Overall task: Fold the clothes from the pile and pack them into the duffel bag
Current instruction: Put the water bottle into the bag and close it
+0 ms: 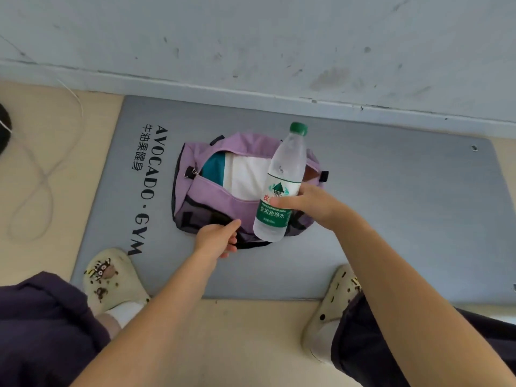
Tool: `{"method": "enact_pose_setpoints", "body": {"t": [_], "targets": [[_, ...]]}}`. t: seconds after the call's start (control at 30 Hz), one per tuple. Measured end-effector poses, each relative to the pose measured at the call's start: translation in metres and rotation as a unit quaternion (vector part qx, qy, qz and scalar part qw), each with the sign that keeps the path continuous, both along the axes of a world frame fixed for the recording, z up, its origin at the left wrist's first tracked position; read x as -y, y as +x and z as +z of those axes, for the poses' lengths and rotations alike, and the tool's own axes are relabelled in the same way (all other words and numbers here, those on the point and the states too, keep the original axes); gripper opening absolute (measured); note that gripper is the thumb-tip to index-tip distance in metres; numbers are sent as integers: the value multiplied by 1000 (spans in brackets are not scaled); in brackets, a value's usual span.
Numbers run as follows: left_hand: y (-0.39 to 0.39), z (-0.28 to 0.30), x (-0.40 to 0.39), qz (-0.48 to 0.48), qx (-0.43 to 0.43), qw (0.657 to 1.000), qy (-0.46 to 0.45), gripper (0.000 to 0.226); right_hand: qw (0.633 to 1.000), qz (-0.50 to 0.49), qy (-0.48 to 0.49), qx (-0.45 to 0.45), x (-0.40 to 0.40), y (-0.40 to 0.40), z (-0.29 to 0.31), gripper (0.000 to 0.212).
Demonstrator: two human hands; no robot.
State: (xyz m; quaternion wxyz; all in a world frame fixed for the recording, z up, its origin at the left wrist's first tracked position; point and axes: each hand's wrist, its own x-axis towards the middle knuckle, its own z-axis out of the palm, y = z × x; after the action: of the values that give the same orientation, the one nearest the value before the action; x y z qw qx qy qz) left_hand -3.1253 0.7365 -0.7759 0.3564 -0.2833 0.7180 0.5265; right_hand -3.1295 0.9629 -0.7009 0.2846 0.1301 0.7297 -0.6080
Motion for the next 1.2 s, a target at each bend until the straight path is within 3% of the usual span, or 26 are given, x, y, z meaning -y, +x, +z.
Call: {"method": "enact_pose_setpoints", "body": {"t": [0.1, 0.27, 0.4, 0.5, 0.57, 0.63, 0.7, 0.73, 0.8, 0.9, 0.97, 1.1, 1.13, 1.2], "targets": [[3, -8, 8, -25, -35, 998, 40, 19, 997, 47, 51, 14, 13, -19, -13, 48], [11, -18, 20, -46, -78, 993, 80, 18, 988, 106, 110, 27, 30, -49, -30, 47], [10, -20, 25, -98, -95, 989, 57, 27, 987, 135, 79, 41, 27, -62, -22, 36], [6, -14, 25, -166, -140, 976, -2, 36, 992, 103, 63, 43, 22, -65, -17, 40], [-4, -2, 20, -194, -261, 940, -97, 37, 995, 69, 62, 25, 19, -64, -18, 42], [-25, 21, 8, -181, -430, 872, -151, 33, 998, 29, 49, 11, 16, -60, -20, 43], [-53, 36, -5, -265, -517, 793, -183, 25, 999, -4, 38, -8, 12, -54, -22, 42], [-67, 39, -9, -352, -500, 762, -213, 29, 999, -15, 35, -19, 10, -50, -22, 41], [-88, 41, -15, -513, -374, 720, -279, 44, 999, -33, 29, -33, 4, -43, -22, 39], [-104, 40, -20, -619, -255, 660, -341, 53, 999, -27, 18, -28, -4, -35, -18, 39], [-110, 41, -19, -608, -258, 686, -305, 50, 1000, -8, 11, -28, -7, -33, -15, 40], [-114, 45, -2, -411, -312, 851, -94, 21, 999, 14, 0, -38, -6, -36, -10, 46], [-112, 47, 2, -362, -328, 871, -57, 13, 999, 18, -2, -43, -4, -39, -8, 45], [-108, 50, 9, -321, -358, 876, -32, 5, 998, 27, 8, -53, 0, -44, -4, 43]]}}
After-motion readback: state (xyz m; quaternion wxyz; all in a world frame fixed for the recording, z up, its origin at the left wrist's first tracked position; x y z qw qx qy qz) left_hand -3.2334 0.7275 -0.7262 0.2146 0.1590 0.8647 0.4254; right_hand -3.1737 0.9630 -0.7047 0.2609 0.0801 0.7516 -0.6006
